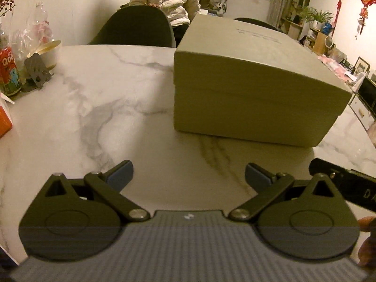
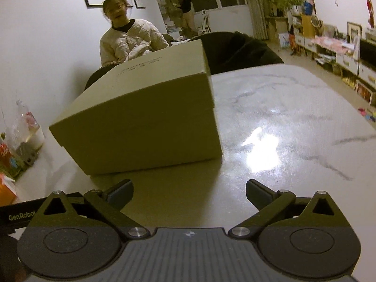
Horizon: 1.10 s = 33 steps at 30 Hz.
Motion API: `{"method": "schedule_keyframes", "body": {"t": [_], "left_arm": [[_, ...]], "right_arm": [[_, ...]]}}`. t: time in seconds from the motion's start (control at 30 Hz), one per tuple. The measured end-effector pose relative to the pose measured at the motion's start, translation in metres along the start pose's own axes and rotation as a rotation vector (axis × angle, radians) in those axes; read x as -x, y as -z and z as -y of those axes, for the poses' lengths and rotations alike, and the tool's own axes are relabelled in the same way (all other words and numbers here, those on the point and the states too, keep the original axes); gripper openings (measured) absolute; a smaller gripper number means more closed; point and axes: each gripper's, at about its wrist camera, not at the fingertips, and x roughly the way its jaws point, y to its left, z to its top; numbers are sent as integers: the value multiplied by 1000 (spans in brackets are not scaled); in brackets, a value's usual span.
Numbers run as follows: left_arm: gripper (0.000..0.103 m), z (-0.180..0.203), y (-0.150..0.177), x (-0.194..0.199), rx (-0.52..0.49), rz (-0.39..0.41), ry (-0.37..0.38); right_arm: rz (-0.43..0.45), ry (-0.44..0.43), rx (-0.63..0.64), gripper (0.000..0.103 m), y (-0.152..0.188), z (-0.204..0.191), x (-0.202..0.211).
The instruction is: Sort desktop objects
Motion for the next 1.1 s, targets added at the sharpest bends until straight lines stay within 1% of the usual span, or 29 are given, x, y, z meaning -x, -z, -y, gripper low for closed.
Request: {"method": "schedule_keyframes", "body": {"t": [0.1,0.3,0.57,0.7,0.9,1.1], "left_arm": [[103,2,2,-3,2,-14,-5],[103,9,6,-10,-19,-27,-39],[103,11,11,-22,-23,-69,-52],[103,10,13,-29,-23,-91,-42],[103,18,16,-30,-55,-64,-68],[103,17,16,-31,-55,-40,-65]], "right_arm": [[-5,14,16,102,3,-5,-3],[-28,92,80,102,10,-14,-13],[-73,132,90,102,16,-17,-32],[-78,138,87,102,16,-17,-38],[-61,152,98,103,16,-17,-45],[-34,187,152,103,20,-19,-53]]}}
